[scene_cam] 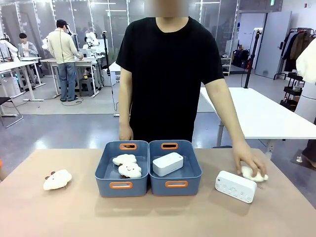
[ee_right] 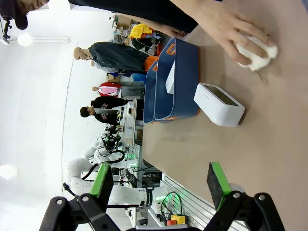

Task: Sort the digital clocks into the basket.
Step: Pick up the Digital clock from the table and place it into the empty Plastic storage basket.

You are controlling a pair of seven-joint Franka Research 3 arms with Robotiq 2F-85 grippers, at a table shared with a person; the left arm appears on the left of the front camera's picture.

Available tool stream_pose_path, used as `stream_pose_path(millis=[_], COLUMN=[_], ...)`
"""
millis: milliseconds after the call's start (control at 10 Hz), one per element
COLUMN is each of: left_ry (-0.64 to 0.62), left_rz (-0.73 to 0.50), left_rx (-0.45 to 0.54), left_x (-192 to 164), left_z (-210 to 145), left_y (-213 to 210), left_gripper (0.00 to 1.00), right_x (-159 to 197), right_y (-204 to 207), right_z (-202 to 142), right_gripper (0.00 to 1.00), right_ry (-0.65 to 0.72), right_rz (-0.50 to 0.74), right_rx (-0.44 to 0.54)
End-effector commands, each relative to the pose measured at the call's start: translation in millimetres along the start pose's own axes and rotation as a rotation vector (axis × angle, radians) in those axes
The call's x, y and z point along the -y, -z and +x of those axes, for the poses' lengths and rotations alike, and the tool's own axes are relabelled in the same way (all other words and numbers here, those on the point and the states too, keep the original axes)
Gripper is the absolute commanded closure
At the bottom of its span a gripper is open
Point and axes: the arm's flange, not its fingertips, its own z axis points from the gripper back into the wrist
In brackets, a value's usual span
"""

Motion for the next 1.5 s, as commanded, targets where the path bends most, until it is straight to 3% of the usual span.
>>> stream_pose_path(millis=[0,500,700,800,1000,1200,1400], left_ry=[0.003,0.003,0.003,0.003,0.003,0.003,0.003], left_rz=[0.002,0.002,0.002,0.002,0.002,0.002,0.002], left_rx=[0.002,0.002,0.002,0.002,0.002,0.002,0.002], left_x=[4,4,4,4,4,4,4], left_z=[-1,-1,-1,-1,-1,-1,-1], left_y=[1,1,1,1,1,1,1], left_gripper=[0.00,0.00,0.00,0.00,0.00,0.00,0.00], right_x=[-2,0,-48,-73,-103,-121,-126], right_y=[0,0,11,29,81,132,157], right_z=[-1,0,-2,-2,14,4,-6], right_gripper=[0.00,0.00,0.00,0.00,0.00,0.00,0.00], right_ry=[-0.007,0.000,-0.313,-0.492,-0.723,-0.888,-0.975], right_rz=[0.009,0.000,-0.152,-0.292,-0.473,-0.546,-0.724], right_rx=[-0.003,0.000,-0.159,-0.258,-0.455,-0.502,-0.505])
